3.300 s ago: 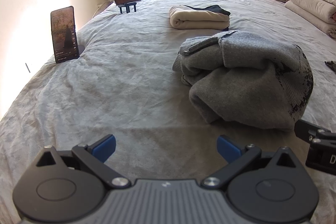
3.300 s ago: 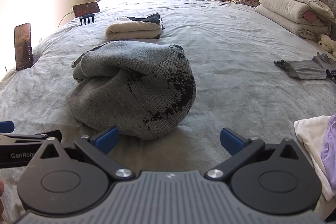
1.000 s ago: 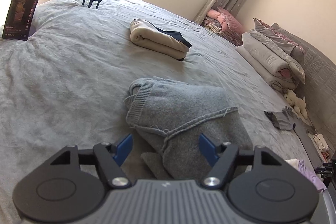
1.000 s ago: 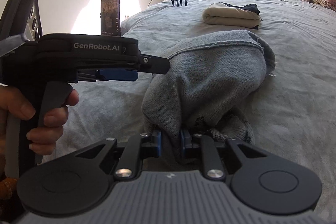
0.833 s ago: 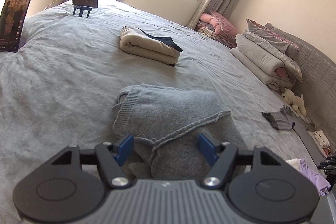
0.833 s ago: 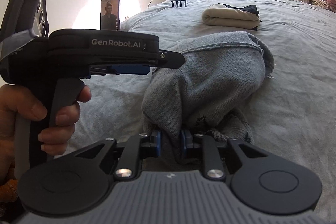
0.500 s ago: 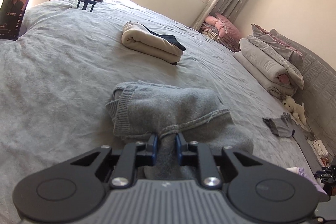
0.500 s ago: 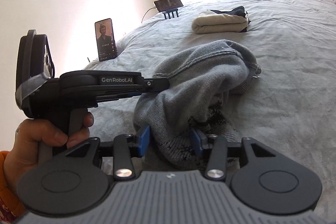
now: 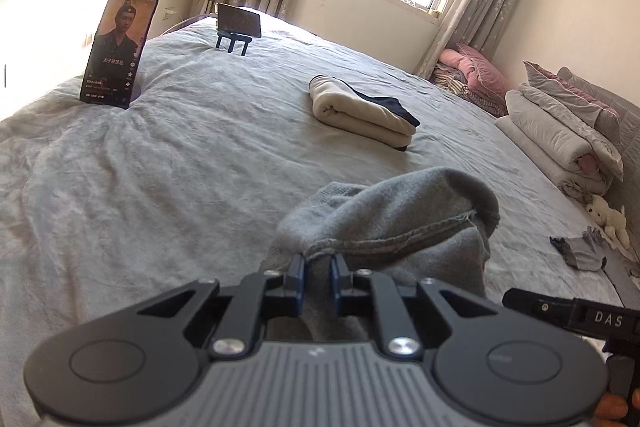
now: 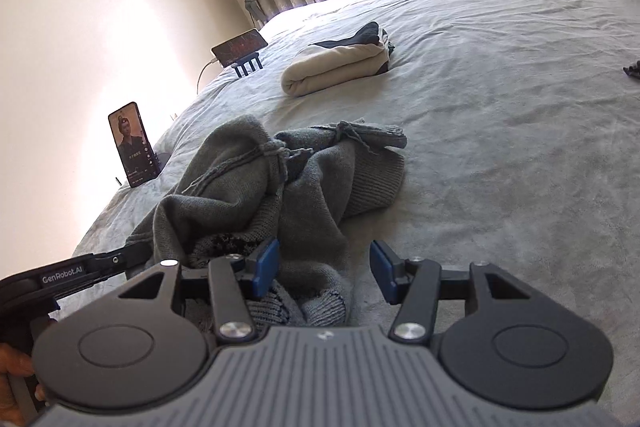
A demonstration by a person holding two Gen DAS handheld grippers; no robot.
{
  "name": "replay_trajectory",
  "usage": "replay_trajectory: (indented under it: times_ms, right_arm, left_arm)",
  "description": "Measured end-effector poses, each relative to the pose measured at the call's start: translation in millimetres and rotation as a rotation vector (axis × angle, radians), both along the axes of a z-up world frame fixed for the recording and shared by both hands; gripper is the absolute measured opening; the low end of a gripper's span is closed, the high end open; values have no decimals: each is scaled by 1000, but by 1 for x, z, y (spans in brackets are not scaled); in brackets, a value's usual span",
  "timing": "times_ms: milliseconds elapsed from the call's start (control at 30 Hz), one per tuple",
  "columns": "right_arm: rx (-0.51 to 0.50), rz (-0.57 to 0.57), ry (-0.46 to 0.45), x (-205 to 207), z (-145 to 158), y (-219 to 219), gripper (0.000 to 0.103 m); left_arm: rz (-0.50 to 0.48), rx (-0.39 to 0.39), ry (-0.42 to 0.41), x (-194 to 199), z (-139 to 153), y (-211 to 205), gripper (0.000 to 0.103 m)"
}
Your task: Fold clothes
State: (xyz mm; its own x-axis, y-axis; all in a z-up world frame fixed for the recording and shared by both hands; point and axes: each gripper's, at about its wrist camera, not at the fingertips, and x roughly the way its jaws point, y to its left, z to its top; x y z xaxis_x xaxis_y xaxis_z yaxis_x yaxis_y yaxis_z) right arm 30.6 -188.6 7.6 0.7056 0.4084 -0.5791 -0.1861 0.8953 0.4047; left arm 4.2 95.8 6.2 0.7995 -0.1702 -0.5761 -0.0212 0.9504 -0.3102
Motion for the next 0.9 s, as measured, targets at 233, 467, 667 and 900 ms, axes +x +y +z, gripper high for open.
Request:
replay_trajectory:
  times_ms: [233, 467, 667, 900]
  right_arm:
    - [-17, -42, 22, 15, -4, 17, 55]
    - [-35, -86, 27, 31, -8, 24, 55]
    - [-15, -133, 28, 38, -7, 29, 55]
    - [21, -168, -12, 40, 4, 38, 55]
  left_arm:
    - [-31, 62, 112, -3, -12, 21, 13]
    - [-78, 28, 53, -5, -7, 29, 37]
    - [-76, -37, 8, 14, 1, 17, 61]
    - [-32, -65, 47, 42, -6, -5, 61]
